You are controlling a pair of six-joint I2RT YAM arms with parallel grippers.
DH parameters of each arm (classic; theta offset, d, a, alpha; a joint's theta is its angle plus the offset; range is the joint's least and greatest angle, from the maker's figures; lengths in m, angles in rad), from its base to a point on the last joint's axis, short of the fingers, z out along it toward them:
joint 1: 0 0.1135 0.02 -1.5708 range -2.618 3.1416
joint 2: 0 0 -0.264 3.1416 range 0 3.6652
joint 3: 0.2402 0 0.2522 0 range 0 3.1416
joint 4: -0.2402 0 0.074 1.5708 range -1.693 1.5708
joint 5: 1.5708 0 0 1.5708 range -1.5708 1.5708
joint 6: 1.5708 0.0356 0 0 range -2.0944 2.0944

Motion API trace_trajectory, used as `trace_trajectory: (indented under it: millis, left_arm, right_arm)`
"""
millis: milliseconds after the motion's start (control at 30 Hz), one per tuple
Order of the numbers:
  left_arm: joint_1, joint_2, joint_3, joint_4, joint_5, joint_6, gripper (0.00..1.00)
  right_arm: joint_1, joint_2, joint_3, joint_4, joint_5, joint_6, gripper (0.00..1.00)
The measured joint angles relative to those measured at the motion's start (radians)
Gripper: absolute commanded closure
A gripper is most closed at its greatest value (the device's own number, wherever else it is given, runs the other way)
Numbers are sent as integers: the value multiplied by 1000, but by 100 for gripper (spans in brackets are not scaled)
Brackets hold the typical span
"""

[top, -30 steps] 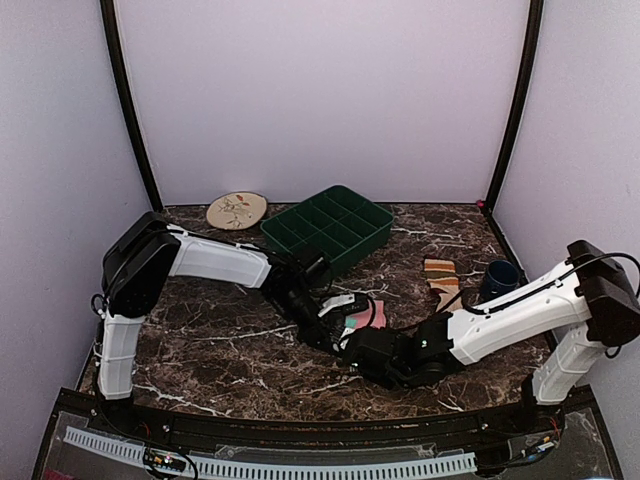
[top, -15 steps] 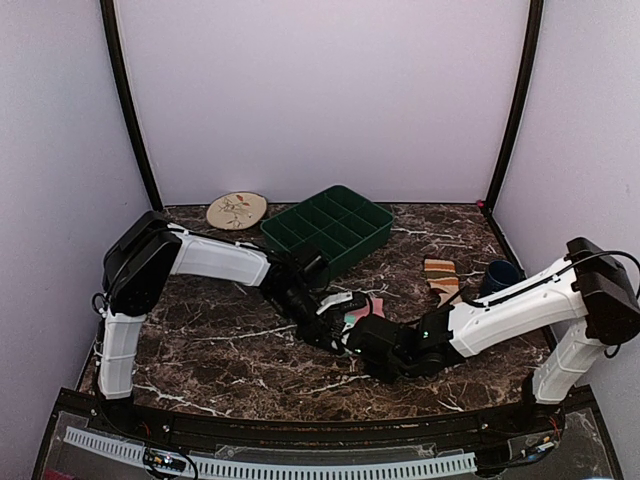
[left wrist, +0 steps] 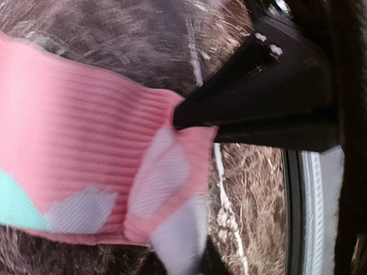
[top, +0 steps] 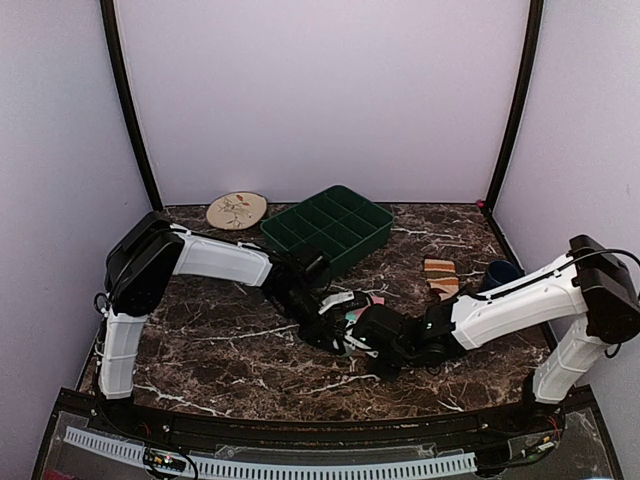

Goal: Roll the socks
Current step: Roll the sock at the center of the board.

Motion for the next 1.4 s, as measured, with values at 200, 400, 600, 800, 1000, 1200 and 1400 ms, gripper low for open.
trace_trajectory:
  millis: [200, 400, 600, 800, 1000, 1200, 1400]
  left_arm:
    - [11, 0, 0, 8, -56, -29, 45]
    - [13, 0, 0, 23, -85, -31, 43]
    - [13, -5, 0, 29, -108, -28, 36]
    - [17, -8, 0, 37, -118, -33, 32]
    - [36, -12, 0, 39, -130, -47, 31]
    - [45, -51, -48, 63, -185, -71, 31]
    - [49, -127, -156, 117, -242, -96, 31]
  right_arm:
    - [-26, -17, 0, -1, -42, 8, 100]
    - [-57, -43, 0, -2, -82, 19, 100]
    - [-77, -44, 0, -1, -130, 34, 100]
    - [-106, -58, 0, -2, -200, 39, 100]
    - [-139, -67, 0, -1, -270, 42, 100]
    - [-154, -67, 0, -1, -319, 45, 100]
    - [-177, -67, 0, -1, -365, 61, 100]
